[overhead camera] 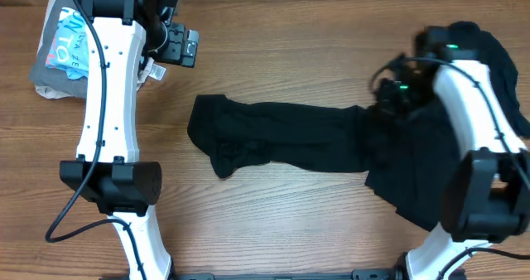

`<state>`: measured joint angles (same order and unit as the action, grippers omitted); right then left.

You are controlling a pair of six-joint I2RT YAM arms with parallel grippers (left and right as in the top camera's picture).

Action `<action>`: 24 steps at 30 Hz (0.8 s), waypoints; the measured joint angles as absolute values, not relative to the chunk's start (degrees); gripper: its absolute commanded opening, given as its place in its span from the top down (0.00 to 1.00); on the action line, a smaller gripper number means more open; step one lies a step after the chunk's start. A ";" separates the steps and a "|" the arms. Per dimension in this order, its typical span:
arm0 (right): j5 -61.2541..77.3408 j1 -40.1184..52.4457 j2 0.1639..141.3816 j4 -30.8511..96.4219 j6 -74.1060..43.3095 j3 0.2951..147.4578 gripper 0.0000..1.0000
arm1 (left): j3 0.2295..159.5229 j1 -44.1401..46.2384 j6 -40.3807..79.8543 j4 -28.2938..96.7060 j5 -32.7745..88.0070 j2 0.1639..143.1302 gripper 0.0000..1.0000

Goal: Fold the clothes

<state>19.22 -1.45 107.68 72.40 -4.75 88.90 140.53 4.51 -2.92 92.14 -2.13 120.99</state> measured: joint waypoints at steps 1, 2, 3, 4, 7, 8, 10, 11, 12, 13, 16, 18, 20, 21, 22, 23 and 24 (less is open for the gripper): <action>19.11 1.32 107.68 71.61 -5.80 88.90 0.96 | 140.53 4.51 -2.92 92.16 -2.13 120.99 0.00; 19.09 4.38 107.68 70.96 -7.09 88.90 0.96 | 140.53 4.51 -2.92 92.16 -2.13 120.99 0.00; 18.85 5.65 107.68 70.65 -7.97 88.90 0.96 | 140.53 4.51 -2.92 92.14 -2.13 120.99 0.00; 18.79 6.81 107.68 70.06 -8.80 88.90 0.96 | 140.53 4.51 -2.92 92.14 -2.13 120.99 0.00; 18.41 10.37 107.68 67.92 -11.53 88.90 0.96 | 140.53 4.51 -2.92 91.72 -2.13 120.99 0.00; 18.24 12.10 107.68 66.87 -12.71 88.90 0.96 | 140.53 4.51 -2.92 91.53 -2.13 120.99 0.00; 18.00 14.90 107.68 65.10 -14.66 88.90 0.92 | 140.53 4.51 -2.92 91.22 -2.13 120.99 0.00; 17.98 15.46 107.68 64.90 -15.00 88.90 0.82 | 140.53 4.51 -2.92 91.18 -2.13 120.99 0.00; 17.93 16.47 107.68 64.16 -15.64 88.90 0.69 | 140.53 4.51 -2.92 91.13 -2.13 120.99 0.00; 17.91 17.12 107.68 63.64 -15.84 88.90 0.61 | 140.53 4.51 -2.92 91.11 -2.13 120.99 0.00; 18.04 20.01 107.68 64.14 -16.93 88.92 0.40 | 140.53 4.51 -2.92 90.91 -2.13 120.99 0.00; 18.06 20.40 107.68 65.78 -16.93 89.06 0.39 | 140.53 4.51 -2.92 90.72 -2.13 120.99 0.00; 18.04 19.81 107.68 68.49 -16.69 89.62 0.39 | 140.53 4.51 -2.92 90.65 -2.13 120.99 0.00; 18.04 18.96 107.68 69.65 -16.53 90.30 0.39 | 140.53 4.51 -2.92 90.65 -2.13 120.99 0.00; 18.00 17.80 107.68 70.43 -16.45 91.00 0.38 | 140.53 4.51 -2.92 90.65 -2.13 120.99 0.00; 17.78 16.25 107.63 70.98 -16.43 91.64 0.36 | 140.53 4.51 -2.92 90.65 -2.13 120.99 0.00; 16.99 14.35 107.61 71.96 -16.47 92.01 0.34 | 140.53 4.51 -2.92 90.65 -2.13 120.99 0.00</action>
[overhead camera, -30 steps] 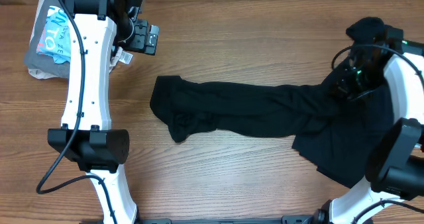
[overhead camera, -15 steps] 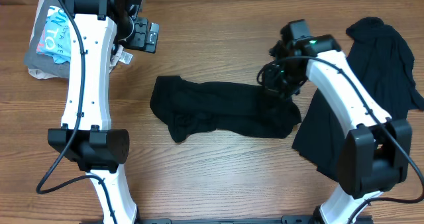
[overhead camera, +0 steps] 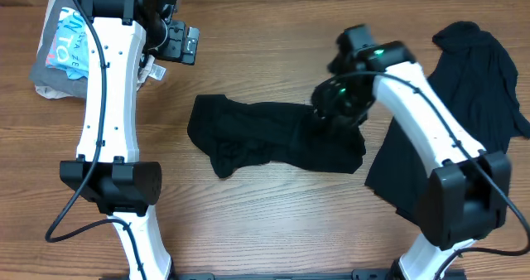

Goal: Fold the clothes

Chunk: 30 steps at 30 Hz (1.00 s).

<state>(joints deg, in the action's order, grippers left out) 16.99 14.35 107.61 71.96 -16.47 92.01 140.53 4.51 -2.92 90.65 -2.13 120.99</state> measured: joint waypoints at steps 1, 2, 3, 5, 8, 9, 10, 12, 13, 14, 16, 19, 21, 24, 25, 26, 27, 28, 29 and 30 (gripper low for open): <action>16.27 13.10 107.61 72.75 -16.40 92.12 0.34 | 140.53 4.51 -2.92 90.67 -2.13 120.99 0.00; 14.96 11.46 107.61 73.67 -16.29 92.12 0.34 | 140.53 4.51 -2.92 90.67 -2.13 120.99 0.00; 13.54 9.74 107.61 74.26 -16.19 92.09 0.34 | 140.53 4.51 -2.92 90.65 -2.13 120.99 0.00; 11.27 6.09 107.50 74.04 -15.20 91.33 0.34 | 140.53 4.51 -2.92 90.65 -2.13 120.99 0.00; 9.65 3.20 107.11 70.61 -14.37 86.98 0.39 | 140.53 4.51 -2.92 90.65 -2.11 120.99 0.00; 9.39 2.52 106.98 68.90 -14.15 84.58 0.42 | 140.53 4.51 -2.92 90.65 -2.13 120.99 0.00; 9.47 2.15 106.98 67.83 -14.06 83.05 0.44 | 140.53 4.51 -2.92 90.65 -2.13 120.99 0.00; 10.09 1.52 107.00 64.97 -12.95 78.74 0.48 | 140.53 4.51 -2.92 90.63 -2.13 120.99 0.00; 10.55 1.50 107.00 63.20 -12.36 76.49 0.50 | 140.53 4.51 -2.92 90.61 -2.11 120.99 0.00; 11.09 1.54 106.98 62.48 -11.86 75.16 0.52 | 140.53 4.51 -2.92 90.54 -2.13 120.99 0.00; 11.79 1.65 106.98 60.12 -11.27 73.12 0.61 | 140.53 4.51 -2.92 90.43 -2.11 120.99 0.00; 12.25 1.65 106.98 57.82 -10.57 71.33 0.87 | 140.53 4.51 -2.92 90.43 -2.13 120.99 0.00; 12.67 1.65 106.98 56.69 -10.31 71.18 0.90 | 140.53 4.51 -2.92 90.41 -2.13 120.99 0.00; 13.43 1.65 106.98 55.68 -10.33 71.13 0.88 | 140.53 4.51 -2.92 90.43 -2.13 120.99 0.00; 13.61 1.65 106.98 55.68 -10.28 71.13 0.85 | 140.53 4.51 -2.92 90.41 -2.13 120.99 0.00; 13.76 1.65 106.98 55.86 -10.13 71.13 0.74 | 140.53 4.51 -2.92 90.41 -2.13 120.99 0.00; 13.82 1.65 106.98 56.21 -9.74 71.13 0.70 | 140.53 4.51 -2.92 90.39 -2.13 120.99 0.00; 14.13 1.65 106.98 56.45 -9.34 71.13 0.65 | 140.53 4.51 -2.92 90.41 -2.13 120.99 0.00; 14.94 1.65 106.98 56.86 -8.80 71.13 0.54 | 140.53 4.51 -2.92 90.41 -2.13 120.99 0.00; 15.53 1.65 106.98 57.04 -8.45 71.13 0.51 | 140.53 4.51 -2.92 90.41 -2.13 120.99 0.00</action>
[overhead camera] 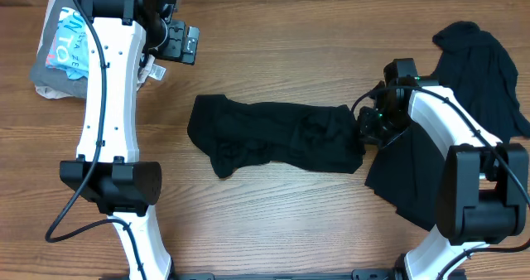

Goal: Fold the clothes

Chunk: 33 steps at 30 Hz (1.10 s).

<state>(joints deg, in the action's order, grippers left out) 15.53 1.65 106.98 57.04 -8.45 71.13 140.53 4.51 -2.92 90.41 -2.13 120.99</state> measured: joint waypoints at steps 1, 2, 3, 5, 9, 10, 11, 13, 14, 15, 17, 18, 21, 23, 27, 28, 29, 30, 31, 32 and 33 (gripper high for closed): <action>16.25 1.65 106.98 57.17 -7.97 71.13 0.50 | 140.53 4.51 -2.92 90.43 -2.13 120.99 0.00; 16.86 1.65 106.98 57.30 -7.84 71.13 0.49 | 140.53 4.51 -2.92 90.41 -2.13 120.99 0.00; 17.45 1.65 106.98 57.41 -7.62 71.13 0.49 | 140.53 4.51 -2.92 90.41 -2.13 120.99 0.00; 18.11 1.65 106.98 57.52 -7.18 71.11 0.52 | 140.53 4.51 -2.92 90.41 -2.13 120.99 0.00; 18.98 1.65 106.98 57.54 -5.67 71.13 0.83 | 140.53 4.51 -2.92 90.41 -2.13 120.99 0.00; 19.11 1.65 106.98 57.56 -5.26 71.11 0.89 | 140.53 4.51 -2.92 90.41 -2.13 120.99 0.00; 19.16 1.65 106.98 57.52 -5.04 71.11 0.96 | 140.53 4.51 -2.92 90.41 -2.13 120.99 0.00; 19.38 1.65 106.98 57.54 -5.28 71.11 0.96 | 140.53 4.51 -2.92 90.41 -2.13 120.99 0.00; 19.49 1.65 106.98 57.52 -4.91 71.11 0.96 | 140.53 4.51 -2.92 90.41 -2.13 120.99 0.00; 19.66 1.63 106.98 57.91 -4.89 71.13 0.96 | 140.53 4.51 -2.92 90.41 -2.13 120.99 0.00; 20.43 1.54 106.98 59.44 -4.91 71.29 0.96 | 140.53 4.51 -2.92 90.41 -2.13 120.99 0.00; 20.88 1.54 106.98 60.77 -4.93 71.64 0.96 | 140.53 4.51 -2.92 90.41 -2.13 120.99 0.00; 23.81 1.91 106.30 63.96 -4.91 75.05 0.96 | 140.53 4.51 -2.92 90.35 -2.13 120.99 0.00; 26.48 4.29 104.07 63.92 -5.28 78.04 0.96 | 140.53 4.51 -2.92 90.32 -2.13 120.99 0.00; 28.53 12.01 100.82 60.38 -8.01 80.05 0.96 | 140.53 4.51 -2.94 90.24 -2.13 120.99 0.00; 28.42 14.04 100.79 59.07 -9.08 80.14 0.96 | 140.53 4.54 -2.94 90.24 -2.11 120.99 0.00; 28.05 16.67 101.10 57.80 -10.37 80.14 0.96 | 140.53 4.54 -2.94 90.21 -2.13 120.99 0.00; 27.75 18.72 101.45 57.10 -11.25 80.14 0.96 | 140.53 4.54 -2.94 90.19 -2.13 120.99 0.00; 27.09 21.19 102.13 55.94 -12.53 80.14 0.96 | 140.53 4.54 -2.94 90.21 -2.13 120.99 0.00; 26.30 23.40 102.96 55.05 -13.78 80.14 0.96 | 140.53 4.54 -2.94 90.24 -2.13 120.99 0.00; 25.41 25.30 103.94 54.50 -14.85 80.14 0.95 | 140.53 4.54 -2.96 90.24 -2.13 120.99 0.00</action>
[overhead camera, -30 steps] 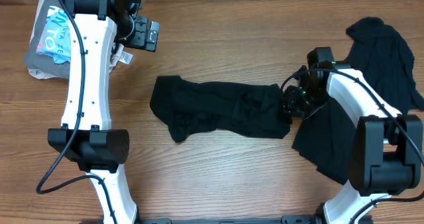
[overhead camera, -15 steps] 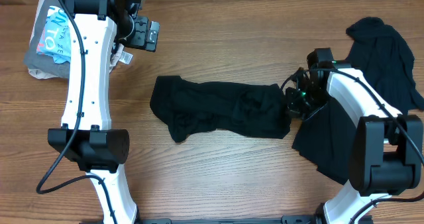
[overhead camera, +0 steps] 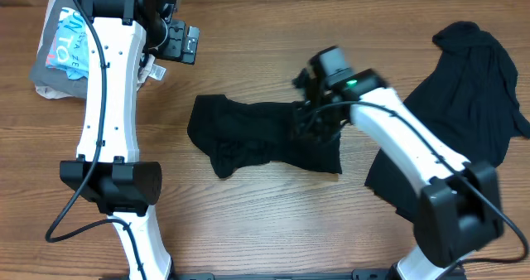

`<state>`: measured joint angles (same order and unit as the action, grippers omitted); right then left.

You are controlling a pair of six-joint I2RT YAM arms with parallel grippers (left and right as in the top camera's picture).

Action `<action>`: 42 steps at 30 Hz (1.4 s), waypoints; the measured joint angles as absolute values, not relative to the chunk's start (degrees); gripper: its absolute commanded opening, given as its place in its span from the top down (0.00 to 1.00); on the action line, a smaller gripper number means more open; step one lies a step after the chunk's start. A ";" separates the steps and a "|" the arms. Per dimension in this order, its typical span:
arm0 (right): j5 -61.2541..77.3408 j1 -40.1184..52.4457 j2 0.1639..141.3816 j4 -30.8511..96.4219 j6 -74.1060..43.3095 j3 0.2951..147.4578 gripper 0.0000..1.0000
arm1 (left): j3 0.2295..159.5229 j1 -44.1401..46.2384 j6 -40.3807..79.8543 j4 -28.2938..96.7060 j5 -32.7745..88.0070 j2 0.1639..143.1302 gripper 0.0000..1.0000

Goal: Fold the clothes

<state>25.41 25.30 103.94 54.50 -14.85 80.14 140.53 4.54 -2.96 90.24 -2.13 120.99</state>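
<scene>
A black garment [overhead camera: 248, 137] lies crumpled lengthwise across the middle of the table. Its right end is bunched up and turned in toward the left. My right gripper [overhead camera: 313, 121] is down on that bunched end, its fingers sunk in the dark cloth, apparently shut on it. My left gripper [overhead camera: 179, 45] hangs at the back left, apart from the garment and beside a folded stack. The overhead view does not show how its fingers stand.
A folded stack of clothes [overhead camera: 60, 48] with a blue-printed item on top sits at the back left corner. A second black garment [overhead camera: 464, 98] is spread over the right side, reaching the table's front right.
My right gripper has moved left from the garment's right edge to over its right third. The garment's right end has come with it, so the garment is now shorter. The left arm is unchanged.
My right gripper was first at the far right, where the long garment met the right-hand pile. Then it was over the garment's right part, then back at its right edge. Now it is leftward with that end bunched inward. The left arm never moved.
</scene>
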 measured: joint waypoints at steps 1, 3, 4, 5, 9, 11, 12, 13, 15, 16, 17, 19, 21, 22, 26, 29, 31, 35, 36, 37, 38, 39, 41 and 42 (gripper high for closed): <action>24.49 26.83 105.03 54.30 -15.77 80.14 0.85 | 140.53 4.54 -2.96 90.26 -2.13 120.99 0.00; 22.87 27.79 106.15 54.30 -16.93 80.14 0.48 | 140.53 4.54 -2.96 90.30 -2.11 120.99 0.00; 21.67 27.79 106.59 54.52 -17.37 80.14 0.39 | 140.53 4.54 -2.96 90.30 -2.13 120.99 0.00; 20.49 27.62 106.80 54.72 -17.98 80.14 0.38 | 140.53 4.54 -2.96 90.32 -2.13 120.99 0.00; 17.28 25.41 106.83 56.66 -18.39 80.20 0.38 | 140.53 4.54 -2.96 90.43 -2.13 120.99 0.00; 16.10 22.04 106.85 59.66 -18.31 80.77 0.38 | 140.53 4.54 -2.96 90.45 -2.13 120.99 0.00; 15.94 21.08 106.89 60.40 -18.20 81.12 0.38 | 140.53 4.54 -2.96 90.43 -2.11 120.99 0.00; 15.55 19.70 106.96 61.80 -17.87 82.06 0.38 | 140.53 4.54 -2.96 90.41 -2.13 120.99 0.00; 15.03 18.68 106.96 62.35 -17.52 83.26 0.38 | 140.53 4.54 -2.96 90.32 -2.13 120.99 0.00; 14.96 18.63 106.96 62.30 -17.30 83.61 0.38 | 140.53 4.54 -2.96 90.28 -2.13 120.99 0.00; 14.98 18.72 106.96 62.00 -17.15 83.64 0.38 | 140.53 4.54 -2.96 90.26 -2.13 120.99 0.00; 14.74 18.87 107.00 60.95 -17.08 83.64 0.39 | 140.53 4.54 -2.96 90.26 -2.13 120.99 0.00; 13.41 19.16 107.00 57.39 -17.89 82.98 0.39 | 140.53 4.54 -2.96 90.28 -1.91 120.99 0.00; 12.99 19.25 107.00 55.53 -18.31 82.06 0.39 | 140.53 4.54 -2.96 90.28 -1.50 120.99 0.00; 11.99 19.55 107.26 48.56 -20.34 75.44 0.39 | 140.53 4.54 -2.96 90.26 1.23 120.99 0.00; 11.75 19.62 107.46 44.23 -21.04 71.81 0.36 | 140.53 4.54 -2.96 90.32 3.79 120.99 0.00; 12.05 19.59 107.55 43.18 -21.02 71.42 0.34 | 140.53 4.58 -2.96 91.88 5.50 120.99 0.00; 15.68 19.03 107.55 44.62 -20.71 72.29 0.29 | 140.53 4.91 -3.62 95.26 7.46 120.99 0.00; 17.26 18.57 107.55 45.01 -20.56 73.21 0.28 | 140.49 4.91 -4.16 96.01 8.45 120.99 0.00; 18.76 18.28 107.61 46.39 -20.12 74.46 0.27 | 140.35 4.91 -4.51 96.23 8.69 120.99 0.00; 19.68 18.06 107.61 46.96 -19.73 75.40 0.27 | 139.59 4.89 -4.99 96.38 9.52 120.97 0.00; 21.08 17.98 107.61 47.64 -19.18 76.97 0.27 | 138.69 4.89 -5.39 96.42 10.15 120.97 0.00; 23.66 18.20 107.61 48.38 -18.13 78.94 0.26 | 134.23 4.89 -6.74 96.01 11.57 120.97 0.00; 24.23 18.41 107.61 48.66 -17.89 79.20 0.26 | 132.77 4.89 -7.35 95.72 11.88 120.97 0.00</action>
<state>24.23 18.41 107.61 48.66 -17.89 79.20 132.77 4.89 -7.35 95.72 11.88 120.97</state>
